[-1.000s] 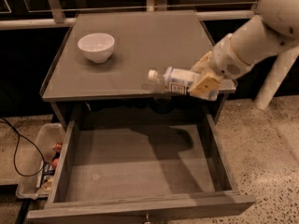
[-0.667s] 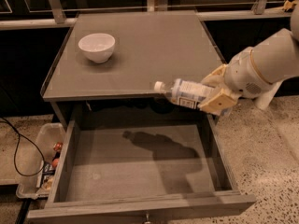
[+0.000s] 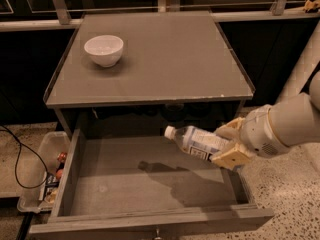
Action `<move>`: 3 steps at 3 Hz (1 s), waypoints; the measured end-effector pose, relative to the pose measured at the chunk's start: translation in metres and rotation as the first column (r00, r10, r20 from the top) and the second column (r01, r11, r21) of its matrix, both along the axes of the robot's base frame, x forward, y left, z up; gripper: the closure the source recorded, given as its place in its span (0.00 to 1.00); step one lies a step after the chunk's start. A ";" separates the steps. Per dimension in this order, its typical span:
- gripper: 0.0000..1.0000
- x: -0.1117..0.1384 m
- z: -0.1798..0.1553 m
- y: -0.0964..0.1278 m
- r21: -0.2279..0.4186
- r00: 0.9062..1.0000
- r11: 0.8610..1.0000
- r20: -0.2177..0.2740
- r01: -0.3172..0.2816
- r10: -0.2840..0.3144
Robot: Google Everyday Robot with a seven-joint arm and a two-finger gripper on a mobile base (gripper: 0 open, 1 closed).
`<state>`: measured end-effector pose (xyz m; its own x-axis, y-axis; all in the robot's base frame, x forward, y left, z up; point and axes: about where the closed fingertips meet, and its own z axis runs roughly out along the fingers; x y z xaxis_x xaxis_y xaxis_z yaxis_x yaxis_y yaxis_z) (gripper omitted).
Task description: Place blue plastic bottle into top drawer
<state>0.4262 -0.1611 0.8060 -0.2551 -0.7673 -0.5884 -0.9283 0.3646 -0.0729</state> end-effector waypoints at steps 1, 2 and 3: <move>1.00 -0.002 -0.039 0.009 0.027 0.999 1.000 -0.048 0.000 0.001; 1.00 0.012 -0.060 0.010 0.036 0.996 0.999 -0.089 0.020 -0.017; 1.00 0.012 -0.060 0.011 0.037 0.996 0.999 -0.091 0.020 -0.017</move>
Offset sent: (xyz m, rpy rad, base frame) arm 0.0328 0.0099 -0.0837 0.0530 0.1373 -0.0536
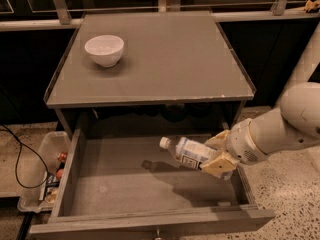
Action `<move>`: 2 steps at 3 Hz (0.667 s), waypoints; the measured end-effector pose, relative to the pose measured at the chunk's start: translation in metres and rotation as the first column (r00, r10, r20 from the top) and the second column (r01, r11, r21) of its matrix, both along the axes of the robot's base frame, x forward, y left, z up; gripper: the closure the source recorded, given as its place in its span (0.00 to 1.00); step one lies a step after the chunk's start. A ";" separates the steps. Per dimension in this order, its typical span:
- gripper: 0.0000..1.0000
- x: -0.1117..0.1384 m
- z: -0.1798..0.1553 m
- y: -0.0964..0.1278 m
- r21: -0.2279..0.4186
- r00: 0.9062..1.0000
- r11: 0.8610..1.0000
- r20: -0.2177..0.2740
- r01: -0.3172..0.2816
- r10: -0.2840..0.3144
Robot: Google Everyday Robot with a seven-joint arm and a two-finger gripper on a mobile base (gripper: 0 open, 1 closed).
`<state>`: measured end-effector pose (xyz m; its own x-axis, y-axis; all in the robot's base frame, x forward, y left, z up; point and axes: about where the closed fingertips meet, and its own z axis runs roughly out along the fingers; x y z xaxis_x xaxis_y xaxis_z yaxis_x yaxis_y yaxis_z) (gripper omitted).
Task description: Place blue plastic bottle into top drawer
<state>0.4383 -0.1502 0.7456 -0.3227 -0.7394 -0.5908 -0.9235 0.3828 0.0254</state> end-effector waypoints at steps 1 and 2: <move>1.00 0.003 -0.016 0.008 0.002 1.000 1.000 0.007 -0.009 0.009; 1.00 0.006 -0.060 0.020 0.048 1.000 0.999 0.019 -0.007 0.006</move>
Offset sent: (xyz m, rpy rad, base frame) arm 0.0189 0.0318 -0.1194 0.1129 -0.0548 -0.0209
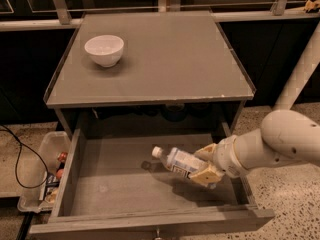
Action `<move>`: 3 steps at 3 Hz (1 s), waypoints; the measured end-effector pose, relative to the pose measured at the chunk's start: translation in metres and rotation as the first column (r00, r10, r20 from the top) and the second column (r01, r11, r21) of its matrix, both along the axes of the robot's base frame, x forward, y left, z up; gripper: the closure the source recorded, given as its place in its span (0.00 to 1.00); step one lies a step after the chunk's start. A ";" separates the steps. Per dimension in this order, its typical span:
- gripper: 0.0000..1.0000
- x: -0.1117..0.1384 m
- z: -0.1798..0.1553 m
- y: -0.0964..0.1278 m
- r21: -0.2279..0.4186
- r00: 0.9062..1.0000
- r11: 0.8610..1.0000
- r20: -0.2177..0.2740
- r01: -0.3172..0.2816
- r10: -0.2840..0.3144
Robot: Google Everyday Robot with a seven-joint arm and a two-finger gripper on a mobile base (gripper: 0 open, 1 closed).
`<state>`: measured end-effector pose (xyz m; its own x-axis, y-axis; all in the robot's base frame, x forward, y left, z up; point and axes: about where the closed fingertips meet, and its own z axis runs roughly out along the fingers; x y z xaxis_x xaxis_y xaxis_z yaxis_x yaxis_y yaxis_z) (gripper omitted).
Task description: Place blue plastic bottle into top drawer
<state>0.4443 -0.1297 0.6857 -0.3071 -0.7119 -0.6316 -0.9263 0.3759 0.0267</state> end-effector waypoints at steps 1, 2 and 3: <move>1.00 0.007 -0.035 0.004 0.032 0.999 0.999 0.026 0.034 -0.035; 1.00 0.016 -0.055 0.009 0.046 0.997 0.997 0.051 0.061 -0.063; 0.82 0.018 -0.055 0.009 0.046 0.996 0.997 0.056 0.065 -0.068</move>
Offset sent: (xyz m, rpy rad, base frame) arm 0.0266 0.0113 -0.0803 0.0597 -0.0854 -0.1008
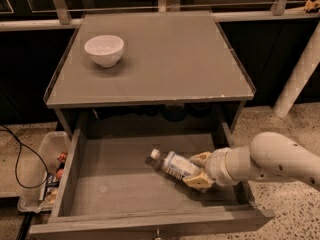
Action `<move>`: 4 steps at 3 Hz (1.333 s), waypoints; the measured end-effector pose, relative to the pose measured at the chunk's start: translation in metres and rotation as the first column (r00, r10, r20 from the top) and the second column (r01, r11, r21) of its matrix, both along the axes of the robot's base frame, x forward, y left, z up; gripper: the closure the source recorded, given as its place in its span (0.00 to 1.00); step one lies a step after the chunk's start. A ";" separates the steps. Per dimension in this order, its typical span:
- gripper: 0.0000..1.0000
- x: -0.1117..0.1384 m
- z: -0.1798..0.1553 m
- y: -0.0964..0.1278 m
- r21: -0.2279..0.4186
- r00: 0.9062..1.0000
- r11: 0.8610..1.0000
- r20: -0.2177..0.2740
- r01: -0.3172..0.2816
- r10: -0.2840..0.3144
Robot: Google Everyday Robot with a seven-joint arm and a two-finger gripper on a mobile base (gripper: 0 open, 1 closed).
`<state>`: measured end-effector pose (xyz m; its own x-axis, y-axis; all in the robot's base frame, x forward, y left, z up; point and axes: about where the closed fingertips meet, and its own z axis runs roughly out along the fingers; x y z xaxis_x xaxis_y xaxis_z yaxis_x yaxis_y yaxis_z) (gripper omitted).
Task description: Place blue plastic bottle into top drawer
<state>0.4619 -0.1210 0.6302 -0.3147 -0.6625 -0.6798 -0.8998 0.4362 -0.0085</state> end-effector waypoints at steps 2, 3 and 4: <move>0.34 0.000 0.000 0.000 0.000 1.000 1.000 0.000 0.000 0.000; 0.11 0.000 0.000 0.000 0.000 1.000 1.000 0.000 0.000 0.000; 0.00 0.000 0.000 0.000 0.000 1.000 1.000 0.000 0.000 0.000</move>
Offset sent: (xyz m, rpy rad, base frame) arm 0.0000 0.0000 0.0000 0.0000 0.0000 0.0000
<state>0.4619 -0.1209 0.6302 -0.3145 -0.6625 -0.6798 -0.9000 0.4359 -0.0084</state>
